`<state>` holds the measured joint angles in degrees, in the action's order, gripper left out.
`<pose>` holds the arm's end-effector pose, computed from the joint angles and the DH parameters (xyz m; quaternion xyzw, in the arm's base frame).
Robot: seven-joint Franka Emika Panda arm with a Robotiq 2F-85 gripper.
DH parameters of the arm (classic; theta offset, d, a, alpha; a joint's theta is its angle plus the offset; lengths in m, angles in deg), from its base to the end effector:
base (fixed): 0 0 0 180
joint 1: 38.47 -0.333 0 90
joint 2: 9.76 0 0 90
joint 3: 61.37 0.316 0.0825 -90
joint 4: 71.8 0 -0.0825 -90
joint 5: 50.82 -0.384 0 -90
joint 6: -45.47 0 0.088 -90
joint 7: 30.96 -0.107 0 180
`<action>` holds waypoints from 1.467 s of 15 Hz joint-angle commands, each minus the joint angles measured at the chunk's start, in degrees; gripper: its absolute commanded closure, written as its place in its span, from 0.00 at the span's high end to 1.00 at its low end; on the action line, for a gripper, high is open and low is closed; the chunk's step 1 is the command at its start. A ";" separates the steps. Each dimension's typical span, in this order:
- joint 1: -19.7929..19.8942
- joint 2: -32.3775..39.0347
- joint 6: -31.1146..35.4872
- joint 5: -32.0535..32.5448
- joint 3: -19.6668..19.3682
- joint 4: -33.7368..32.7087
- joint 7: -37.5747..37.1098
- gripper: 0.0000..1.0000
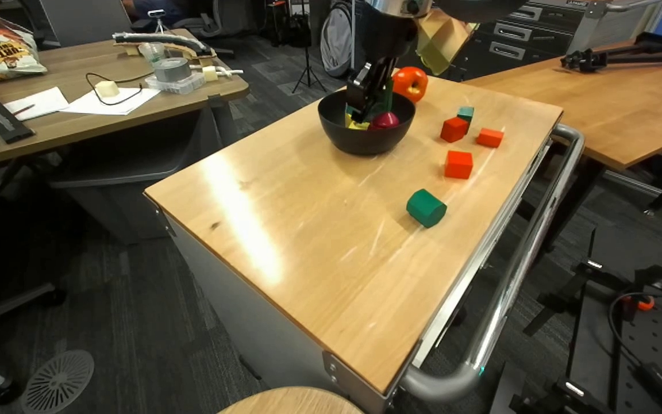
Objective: Put the red object and blocks into the bowl and then move the apple to the left side of the bowl
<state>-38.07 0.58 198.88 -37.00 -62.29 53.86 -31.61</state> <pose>0.5793 -0.0058 0.3337 0.9827 0.0817 0.1497 0.0718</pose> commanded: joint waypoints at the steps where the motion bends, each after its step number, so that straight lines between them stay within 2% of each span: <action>1: -0.10 -2.37 -1.79 -6.29 1.82 -0.13 2.85 0.70; 3: 0.54 -5.91 -3.66 -13.25 3.92 0.91 7.21 0.86; 5: 0.10 -10.61 -8.76 -18.86 5.20 1.84 11.63 0.99; 7: -1.17 -15.96 -17.42 -21.21 5.40 2.56 13.76 1.00; 9: -2.10 -20.43 -26.15 -16.42 5.14 3.18 8.75 1.00; 11: -2.28 -23.27 -34.34 -14.60 5.18 3.48 4.75 1.00; 12: -2.46 -24.24 -38.94 -15.35 4.98 3.57 4.32 1.00; 13: -2.86 -24.30 -43.87 -18.82 4.09 3.41 6.68 0.99; 14: -2.67 -22.45 -38.75 -16.59 4.57 2.36 6.14 0.99; 16: -2.66 -23.47 -42.75 -17.46 4.36 3.00 6.16 1.00; 20: -2.64 -23.39 -42.99 -17.51 4.29 3.48 6.16 1.00; 21: -2.40 -22.93 -43.68 -17.11 4.71 3.33 3.09 1.00; 22: -1.73 -23.15 -44.60 -12.36 6.23 3.71 -3.45 1.00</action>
<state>-39.98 -22.73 155.97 -54.59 -57.32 57.52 -26.00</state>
